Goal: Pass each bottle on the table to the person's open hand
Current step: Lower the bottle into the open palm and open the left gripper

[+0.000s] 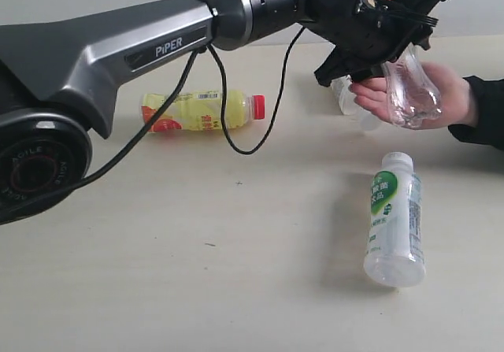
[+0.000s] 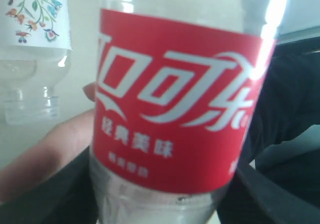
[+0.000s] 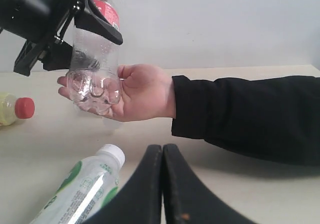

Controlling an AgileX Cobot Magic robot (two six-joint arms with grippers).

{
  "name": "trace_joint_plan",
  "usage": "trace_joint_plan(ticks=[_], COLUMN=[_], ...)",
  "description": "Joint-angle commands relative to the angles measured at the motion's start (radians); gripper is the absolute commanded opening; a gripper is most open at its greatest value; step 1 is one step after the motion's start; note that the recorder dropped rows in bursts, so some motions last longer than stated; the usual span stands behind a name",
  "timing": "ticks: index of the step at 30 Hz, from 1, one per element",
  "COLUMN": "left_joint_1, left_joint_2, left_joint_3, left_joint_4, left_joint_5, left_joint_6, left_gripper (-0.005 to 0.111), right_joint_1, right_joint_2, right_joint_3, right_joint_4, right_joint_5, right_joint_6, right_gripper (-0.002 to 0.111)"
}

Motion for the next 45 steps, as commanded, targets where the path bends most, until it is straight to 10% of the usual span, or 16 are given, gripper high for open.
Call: trace_joint_plan(ticks=[1, 12, 27, 45], left_joint_1=[0.007, 0.013, 0.013, 0.013], left_joint_2=[0.033, 0.084, 0.086, 0.046], left_joint_3=[-0.009, -0.009, -0.009, -0.009], left_joint_4=[-0.050, -0.137, -0.154, -0.145], left_joint_5=[-0.064, -0.135, -0.044, 0.031], left_joint_6=[-0.002, 0.055, 0.137, 0.259], left_gripper=[0.000, 0.001, 0.088, 0.090], right_joint_1=[-0.006, -0.006, -0.006, -0.006], right_joint_2=[-0.006, -0.006, -0.006, -0.006], right_joint_3=[0.005, 0.005, 0.005, 0.005], right_joint_4=[-0.006, -0.006, -0.006, -0.006], right_joint_5=[-0.008, -0.008, -0.008, -0.008], right_joint_6=[-0.001, -0.001, -0.001, -0.001], right_gripper=[0.000, 0.000, 0.000, 0.000])
